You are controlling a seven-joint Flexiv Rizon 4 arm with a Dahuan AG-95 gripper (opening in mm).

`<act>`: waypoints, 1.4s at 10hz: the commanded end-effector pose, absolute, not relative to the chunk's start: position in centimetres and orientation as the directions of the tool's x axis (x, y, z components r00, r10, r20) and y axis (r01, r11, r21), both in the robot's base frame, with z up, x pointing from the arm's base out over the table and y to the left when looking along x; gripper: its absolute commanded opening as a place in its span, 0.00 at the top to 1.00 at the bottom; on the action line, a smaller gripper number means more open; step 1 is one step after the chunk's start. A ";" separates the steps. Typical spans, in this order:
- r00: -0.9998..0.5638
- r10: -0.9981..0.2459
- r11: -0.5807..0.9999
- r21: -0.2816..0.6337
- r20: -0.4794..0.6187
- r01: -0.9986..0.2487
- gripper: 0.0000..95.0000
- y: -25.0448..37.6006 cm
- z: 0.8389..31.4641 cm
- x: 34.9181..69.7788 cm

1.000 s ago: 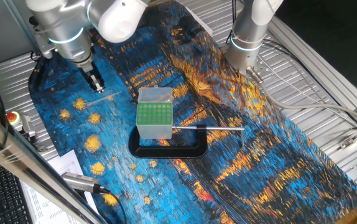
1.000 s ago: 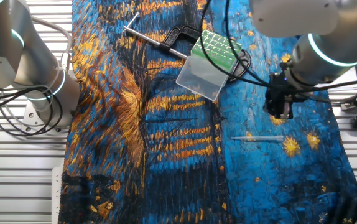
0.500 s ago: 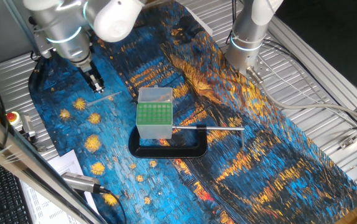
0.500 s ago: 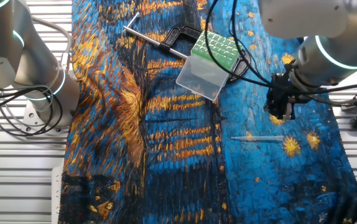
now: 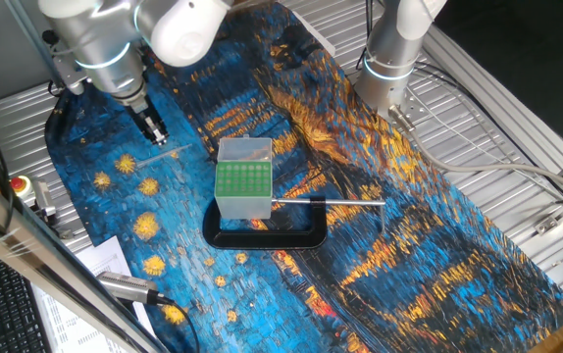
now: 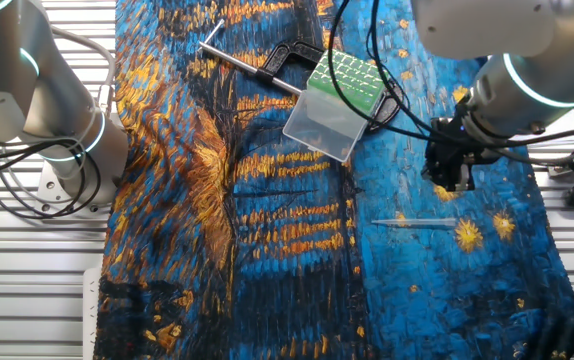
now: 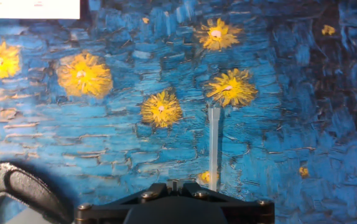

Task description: Insert a large pipette tip into the holder for large pipette tips

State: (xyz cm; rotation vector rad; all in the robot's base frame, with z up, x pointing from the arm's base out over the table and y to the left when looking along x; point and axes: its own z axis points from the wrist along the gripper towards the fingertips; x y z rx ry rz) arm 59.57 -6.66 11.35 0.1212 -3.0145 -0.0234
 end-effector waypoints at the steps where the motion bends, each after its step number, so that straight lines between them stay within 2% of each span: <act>1: -0.996 0.041 0.999 0.001 0.083 0.041 1.00 -8.8 10.7 60.1; 5: -0.996 0.092 0.996 0.007 -0.003 0.092 1.00 -10.4 9.2 60.7; 11: -1.000 0.029 1.000 0.004 -0.002 0.029 1.00 -10.9 7.1 62.3; 12: -1.000 0.017 1.000 0.003 0.001 0.017 0.80 -10.9 6.8 62.3; 14: -1.000 0.014 1.000 0.004 -0.005 0.014 0.80 -11.0 6.2 62.3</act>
